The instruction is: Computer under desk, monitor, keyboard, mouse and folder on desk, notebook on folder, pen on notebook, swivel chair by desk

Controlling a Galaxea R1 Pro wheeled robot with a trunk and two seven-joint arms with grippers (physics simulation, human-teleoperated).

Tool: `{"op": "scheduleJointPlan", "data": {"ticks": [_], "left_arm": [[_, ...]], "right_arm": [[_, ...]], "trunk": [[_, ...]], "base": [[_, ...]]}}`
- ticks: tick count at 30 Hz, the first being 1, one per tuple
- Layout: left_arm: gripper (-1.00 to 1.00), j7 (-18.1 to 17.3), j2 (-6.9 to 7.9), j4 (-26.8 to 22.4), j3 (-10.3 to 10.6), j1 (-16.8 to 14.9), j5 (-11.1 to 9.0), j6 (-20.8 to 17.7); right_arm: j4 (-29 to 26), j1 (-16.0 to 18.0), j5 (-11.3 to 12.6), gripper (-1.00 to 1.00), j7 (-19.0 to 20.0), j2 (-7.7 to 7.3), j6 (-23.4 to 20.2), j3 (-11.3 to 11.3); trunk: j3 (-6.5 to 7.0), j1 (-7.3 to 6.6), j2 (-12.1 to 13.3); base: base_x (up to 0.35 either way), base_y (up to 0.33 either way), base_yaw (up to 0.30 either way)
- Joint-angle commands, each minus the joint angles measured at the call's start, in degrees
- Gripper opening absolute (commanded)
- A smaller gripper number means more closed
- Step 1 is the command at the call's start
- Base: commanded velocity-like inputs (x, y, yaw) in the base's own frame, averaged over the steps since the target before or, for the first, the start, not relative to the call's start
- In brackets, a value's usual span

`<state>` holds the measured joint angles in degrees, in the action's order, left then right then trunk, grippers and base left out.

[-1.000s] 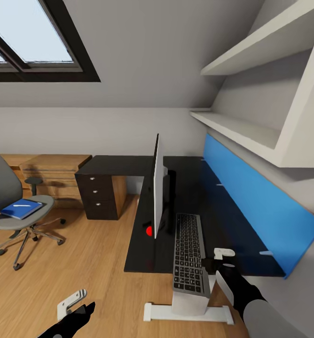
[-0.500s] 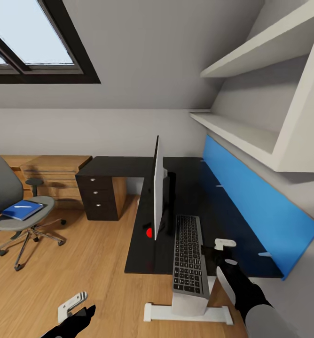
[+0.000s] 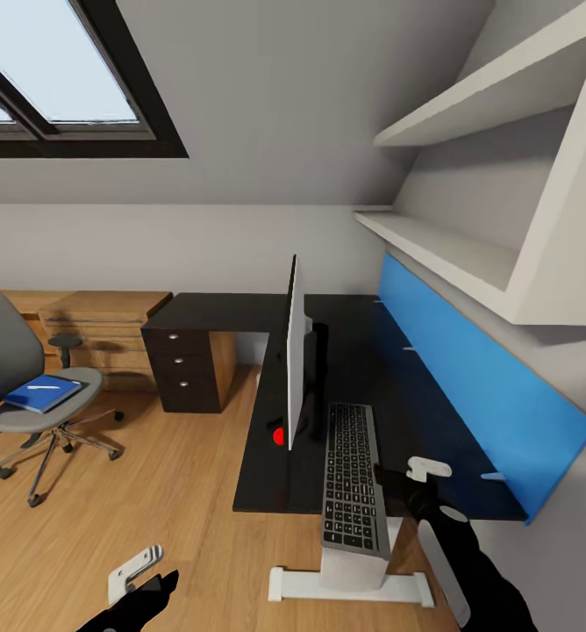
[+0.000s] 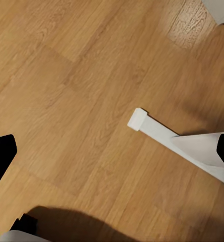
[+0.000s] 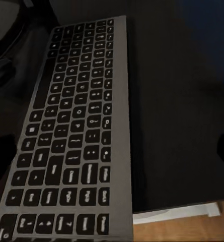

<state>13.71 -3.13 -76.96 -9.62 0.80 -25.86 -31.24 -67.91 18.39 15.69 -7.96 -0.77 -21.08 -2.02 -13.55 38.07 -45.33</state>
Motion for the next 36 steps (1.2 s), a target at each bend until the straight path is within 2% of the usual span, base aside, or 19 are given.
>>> {"op": "scheduleJointPlan", "data": {"ticks": [1,6,7,8,11,22,28,36], "left_arm": [[1.0,0.39,-0.04,-0.12,-0.05,-0.01,-0.6,-0.2],[1.0,0.3,-0.02,-0.12,-0.05,-0.01,-0.65,-0.15],[1.0,0.29,0.0,-0.12,-0.05,-0.01,-0.66,-0.15],[1.0,0.24,0.04,-0.12,-0.09,-0.01,-0.68,-0.14],[1.0,0.24,0.05,-0.12,-0.11,-0.01,-0.68,-0.14],[1.0,0.24,0.05,-0.12,-0.14,-0.01,-0.52,-0.14],[1.0,0.27,0.05,-0.12,-0.18,-0.01,-0.5,-0.22],[1.0,0.27,0.05,-0.12,-0.16,-0.01,-0.37,-0.19]], "right_arm": [[-0.23,-0.02,1.1,1.0,-0.56,-0.07,-0.29,-0.22],[-1.36,-0.08,2.27,1.0,-0.56,0.05,-0.4,-0.45],[-2.28,-0.11,3.3,1.0,-0.56,0.35,-0.42,-0.48],[-4.19,-0.18,8.54,1.0,-0.61,1.43,-0.44,-0.39],[-4.47,-0.19,9.67,1.0,-0.62,1.54,-0.45,-0.34],[-4.67,-0.19,10.71,1.0,-0.56,1.72,0.23,-0.28],[-9.3,-0.78,10.27,1.0,-1.21,1.84,-0.29,-0.49],[-10.11,-0.99,11.47,1.0,-3.16,2.26,-0.15,-0.58]], "trunk": [[-0.07,0.02,-0.06],[-0.07,0.02,-0.06],[-0.07,0.02,-0.06],[-0.07,0.02,-0.06],[-0.07,0.02,-0.06],[-0.07,0.02,-0.06],[-0.07,0.02,-0.06],[-0.07,0.02,-0.06]], "base": [[0.0,0.0,0.0],[-0.067,0.0,0.0],[-0.216,0.0,0.0],[-0.313,0.0,0.0],[-0.321,0.0,0.0],[-0.335,0.0,0.0],[-0.338,0.0,0.0],[-0.338,0.0,0.0]]}}
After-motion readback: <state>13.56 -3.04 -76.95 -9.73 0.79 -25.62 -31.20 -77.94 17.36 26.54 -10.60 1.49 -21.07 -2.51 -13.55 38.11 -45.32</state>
